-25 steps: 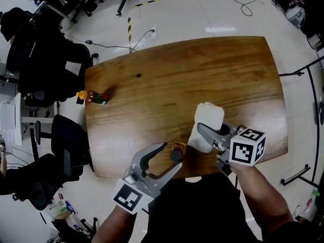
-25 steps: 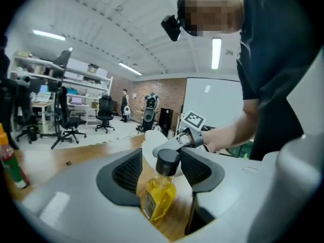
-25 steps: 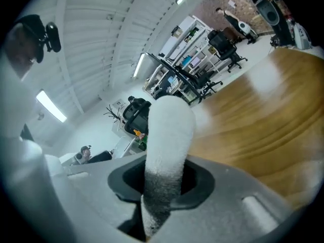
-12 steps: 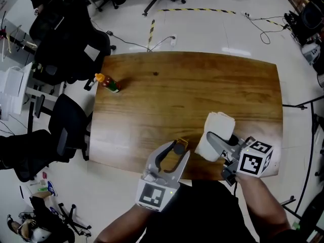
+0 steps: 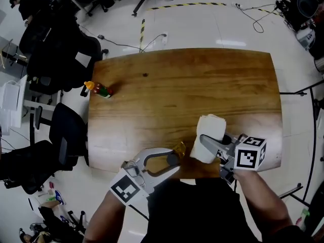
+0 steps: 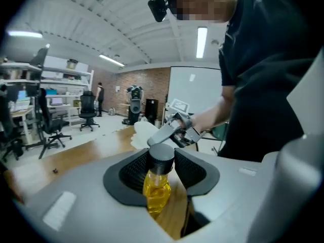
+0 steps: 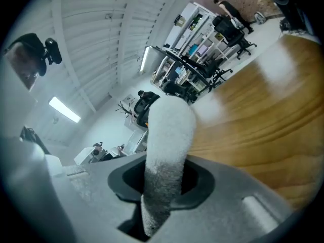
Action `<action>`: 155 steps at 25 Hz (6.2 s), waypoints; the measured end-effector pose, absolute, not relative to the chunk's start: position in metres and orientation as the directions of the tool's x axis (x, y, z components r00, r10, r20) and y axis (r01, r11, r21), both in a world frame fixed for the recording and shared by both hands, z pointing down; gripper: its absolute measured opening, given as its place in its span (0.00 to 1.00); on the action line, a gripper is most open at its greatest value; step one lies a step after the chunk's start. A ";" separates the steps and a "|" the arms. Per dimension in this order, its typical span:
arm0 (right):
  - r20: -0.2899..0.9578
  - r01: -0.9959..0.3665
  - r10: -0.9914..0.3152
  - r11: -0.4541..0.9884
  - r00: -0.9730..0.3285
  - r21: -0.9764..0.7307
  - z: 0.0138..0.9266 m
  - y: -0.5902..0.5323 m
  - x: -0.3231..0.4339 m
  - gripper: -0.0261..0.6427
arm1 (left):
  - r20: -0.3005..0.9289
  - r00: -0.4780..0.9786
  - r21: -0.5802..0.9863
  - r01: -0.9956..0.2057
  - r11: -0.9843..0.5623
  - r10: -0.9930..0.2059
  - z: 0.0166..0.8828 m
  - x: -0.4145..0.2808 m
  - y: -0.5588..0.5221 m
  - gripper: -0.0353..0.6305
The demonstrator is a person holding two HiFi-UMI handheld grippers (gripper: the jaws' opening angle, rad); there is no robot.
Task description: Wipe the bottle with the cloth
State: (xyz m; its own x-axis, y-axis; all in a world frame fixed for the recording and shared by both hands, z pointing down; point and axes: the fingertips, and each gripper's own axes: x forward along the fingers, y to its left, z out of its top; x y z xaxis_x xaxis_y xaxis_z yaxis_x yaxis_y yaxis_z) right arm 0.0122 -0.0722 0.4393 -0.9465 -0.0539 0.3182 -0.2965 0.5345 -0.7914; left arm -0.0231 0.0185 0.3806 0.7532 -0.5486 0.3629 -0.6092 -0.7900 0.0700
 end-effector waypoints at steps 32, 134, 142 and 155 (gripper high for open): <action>0.452 -0.217 0.303 0.576 -0.839 -0.788 0.541 -0.031 -0.067 0.16 | 0.387 0.917 0.113 -0.150 -0.982 -0.096 0.386 0.009 0.043 0.32; 0.628 -0.276 -0.007 0.902 -0.778 -0.332 0.560 -0.003 -0.060 0.15 | 0.324 0.946 0.112 -0.034 -0.993 0.004 0.388 0.011 0.088 0.32; 0.417 -0.573 -0.402 0.667 -0.815 -0.477 0.446 -0.052 -0.002 0.15 | 0.266 0.948 0.070 -0.203 -0.977 -0.178 0.398 -0.002 0.082 0.34; 0.149 -0.486 -0.484 0.708 -0.862 -0.512 0.293 0.006 0.008 0.15 | 0.278 0.816 -0.052 -0.514 -0.856 -0.507 0.411 0.019 0.070 0.43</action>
State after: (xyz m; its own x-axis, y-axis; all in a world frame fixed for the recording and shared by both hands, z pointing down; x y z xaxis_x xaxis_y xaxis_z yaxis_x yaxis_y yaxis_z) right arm 0.0075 0.0059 0.2933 -0.8623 -0.4839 0.1490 -0.4859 0.7080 -0.5124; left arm 0.0187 0.0699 0.4112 0.8160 -0.5069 0.2777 -0.5141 -0.8562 -0.0523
